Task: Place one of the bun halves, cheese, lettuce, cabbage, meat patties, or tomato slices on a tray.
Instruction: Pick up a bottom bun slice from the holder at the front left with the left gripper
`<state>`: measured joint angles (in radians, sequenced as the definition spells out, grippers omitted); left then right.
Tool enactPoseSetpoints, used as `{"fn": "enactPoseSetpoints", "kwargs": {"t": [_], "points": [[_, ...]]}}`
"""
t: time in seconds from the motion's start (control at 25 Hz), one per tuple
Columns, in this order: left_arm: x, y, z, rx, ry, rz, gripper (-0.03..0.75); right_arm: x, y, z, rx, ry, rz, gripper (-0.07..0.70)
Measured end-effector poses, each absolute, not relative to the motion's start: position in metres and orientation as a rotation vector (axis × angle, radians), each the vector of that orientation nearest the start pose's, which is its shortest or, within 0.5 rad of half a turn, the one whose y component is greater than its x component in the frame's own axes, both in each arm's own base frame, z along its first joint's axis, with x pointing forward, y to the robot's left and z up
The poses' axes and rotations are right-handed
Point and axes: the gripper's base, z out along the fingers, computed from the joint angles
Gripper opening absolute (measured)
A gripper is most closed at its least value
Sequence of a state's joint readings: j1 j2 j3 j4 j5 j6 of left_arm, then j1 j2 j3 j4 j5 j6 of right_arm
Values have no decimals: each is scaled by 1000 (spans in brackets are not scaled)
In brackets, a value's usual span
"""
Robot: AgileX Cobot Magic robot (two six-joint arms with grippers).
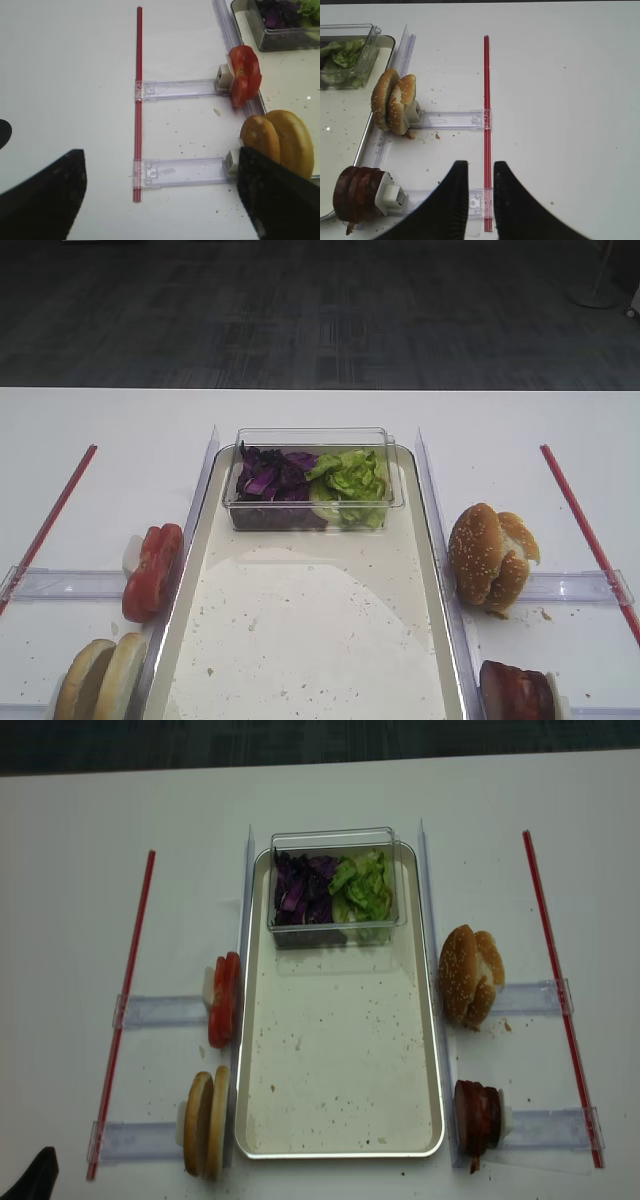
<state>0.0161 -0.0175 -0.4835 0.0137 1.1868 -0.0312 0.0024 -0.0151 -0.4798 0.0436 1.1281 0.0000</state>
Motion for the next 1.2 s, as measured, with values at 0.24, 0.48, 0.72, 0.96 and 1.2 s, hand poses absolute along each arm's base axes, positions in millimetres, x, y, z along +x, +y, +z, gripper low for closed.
{"fn": "enactPoseSetpoints", "kwargs": {"t": [0.24, 0.48, 0.72, 0.96, 1.2], "points": [[-12, 1, 263, -53, 2169, 8, 565, -8, 4, 266, -6, 2117, 54, 175], [-12, 1, 263, -52, 2169, 3, 565, -8, 4, 266, -6, 2117, 54, 175], [-11, -1, 263, -50, 2169, -17, 565, -8, 4, 266, -6, 2117, 54, 175], [-10, -3, 263, -1, 2179, -30, 565, -8, 4, 266, -6, 2117, 54, 175], [13, -5, 280, 8, 2314, -63, 565, -8, 4, 266, -6, 2117, 54, 175]]}}
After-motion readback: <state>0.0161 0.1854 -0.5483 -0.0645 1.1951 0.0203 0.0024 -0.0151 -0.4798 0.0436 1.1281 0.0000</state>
